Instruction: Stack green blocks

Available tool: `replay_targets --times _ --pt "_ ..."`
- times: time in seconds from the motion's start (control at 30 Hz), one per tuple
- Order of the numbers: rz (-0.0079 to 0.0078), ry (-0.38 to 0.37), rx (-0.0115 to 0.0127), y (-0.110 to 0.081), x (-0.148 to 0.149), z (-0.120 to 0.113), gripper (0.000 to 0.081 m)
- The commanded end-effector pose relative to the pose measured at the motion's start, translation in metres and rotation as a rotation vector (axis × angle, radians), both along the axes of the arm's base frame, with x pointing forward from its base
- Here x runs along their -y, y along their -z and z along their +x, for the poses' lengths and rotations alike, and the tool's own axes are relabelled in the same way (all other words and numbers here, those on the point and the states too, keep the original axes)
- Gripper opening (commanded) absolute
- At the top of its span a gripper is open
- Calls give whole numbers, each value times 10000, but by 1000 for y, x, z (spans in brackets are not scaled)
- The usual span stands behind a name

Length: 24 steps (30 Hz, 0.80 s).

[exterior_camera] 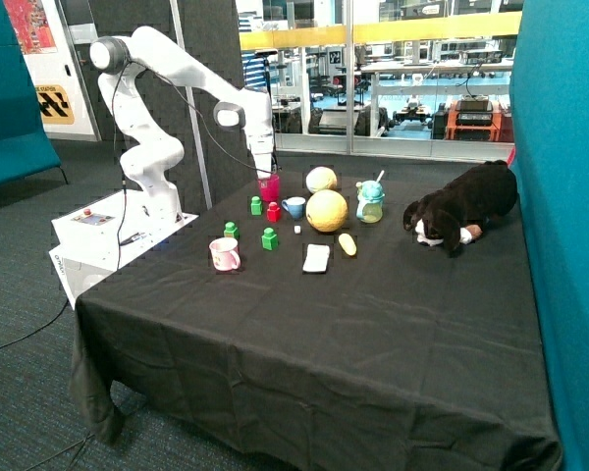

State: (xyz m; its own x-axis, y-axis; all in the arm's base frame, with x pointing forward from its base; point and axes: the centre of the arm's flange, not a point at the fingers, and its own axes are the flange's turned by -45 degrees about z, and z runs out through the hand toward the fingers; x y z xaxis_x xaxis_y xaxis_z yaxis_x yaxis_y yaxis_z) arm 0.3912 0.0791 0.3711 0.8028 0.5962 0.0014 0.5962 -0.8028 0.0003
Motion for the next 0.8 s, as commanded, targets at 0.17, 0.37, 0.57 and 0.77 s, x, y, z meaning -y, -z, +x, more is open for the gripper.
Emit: replay_targets --times 0.17,0.37,0.57,0.77 --pt "-6 51 -13 19 0 -5 565" --pt "-6 342 -13 27 14 -5 580" --pt "-6 429 -13 31 19 -4 577" --pt "-6 396 -13 37 13 -4 564"
